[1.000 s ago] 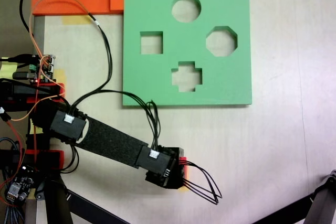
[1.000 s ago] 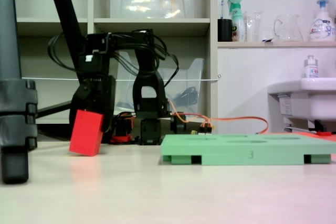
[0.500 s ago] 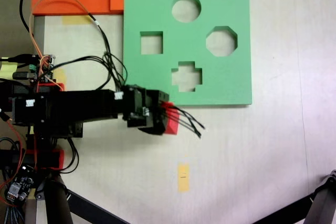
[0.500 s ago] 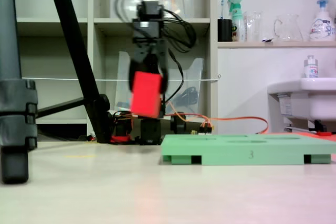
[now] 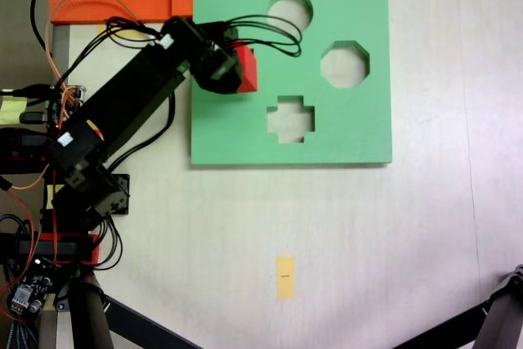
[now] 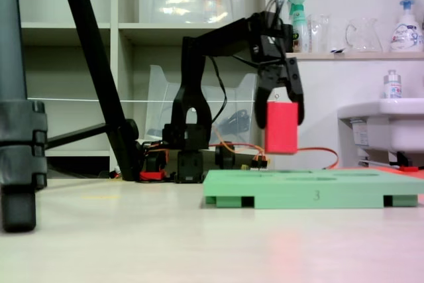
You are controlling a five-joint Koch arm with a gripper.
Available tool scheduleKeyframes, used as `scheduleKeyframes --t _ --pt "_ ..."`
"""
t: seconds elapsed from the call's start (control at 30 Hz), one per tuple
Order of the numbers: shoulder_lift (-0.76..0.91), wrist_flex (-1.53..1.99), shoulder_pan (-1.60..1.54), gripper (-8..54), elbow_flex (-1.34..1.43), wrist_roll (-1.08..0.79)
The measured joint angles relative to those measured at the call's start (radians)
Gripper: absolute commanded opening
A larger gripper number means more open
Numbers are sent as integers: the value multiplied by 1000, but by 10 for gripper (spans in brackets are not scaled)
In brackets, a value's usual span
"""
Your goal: Put the square block into the corresponding hole
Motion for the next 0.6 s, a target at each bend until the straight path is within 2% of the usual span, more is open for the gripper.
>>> scheduleKeyframes --t 0.6 --pt "-156 -40 -75 144 -29 132"
